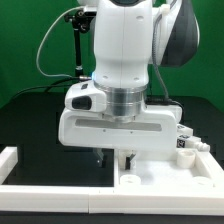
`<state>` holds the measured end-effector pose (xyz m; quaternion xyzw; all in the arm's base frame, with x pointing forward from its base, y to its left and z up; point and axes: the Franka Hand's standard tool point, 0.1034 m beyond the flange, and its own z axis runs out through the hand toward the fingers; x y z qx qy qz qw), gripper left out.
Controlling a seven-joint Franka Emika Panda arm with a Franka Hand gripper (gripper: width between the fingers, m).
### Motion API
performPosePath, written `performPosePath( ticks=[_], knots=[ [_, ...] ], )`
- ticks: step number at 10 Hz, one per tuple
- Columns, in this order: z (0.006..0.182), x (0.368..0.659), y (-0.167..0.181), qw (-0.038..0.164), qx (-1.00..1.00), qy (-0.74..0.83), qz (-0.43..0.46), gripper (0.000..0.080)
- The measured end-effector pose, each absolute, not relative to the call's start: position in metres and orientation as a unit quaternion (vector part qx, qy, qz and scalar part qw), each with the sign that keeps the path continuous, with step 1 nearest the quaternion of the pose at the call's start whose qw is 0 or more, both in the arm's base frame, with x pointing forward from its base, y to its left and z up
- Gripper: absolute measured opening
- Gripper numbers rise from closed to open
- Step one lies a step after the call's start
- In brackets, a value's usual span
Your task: Assemble one leg
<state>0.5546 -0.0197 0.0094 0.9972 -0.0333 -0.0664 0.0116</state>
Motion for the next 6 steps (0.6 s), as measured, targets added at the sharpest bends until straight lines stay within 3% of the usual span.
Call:
performPosePath(
  ticks=[1, 2, 3, 4, 6],
  knots=[
    [0.010, 0.555, -0.020, 0.012, 0.997, -0.033, -0.066, 0.0511],
    [0.019, 0.551, -0.021, 0.010, 0.997, -0.038, -0.070, 0.0511],
    [0.032, 0.536, -0.013, 0.005, 0.996, -0.044, -0.072, 0.0606],
    [0.044, 0.519, -0.003, 0.002, 0.996, -0.038, -0.080, 0.0636],
    [0.079, 0.504, 0.024, 0.000, 0.996, -0.055, -0.076, 0.0647]
  ],
)
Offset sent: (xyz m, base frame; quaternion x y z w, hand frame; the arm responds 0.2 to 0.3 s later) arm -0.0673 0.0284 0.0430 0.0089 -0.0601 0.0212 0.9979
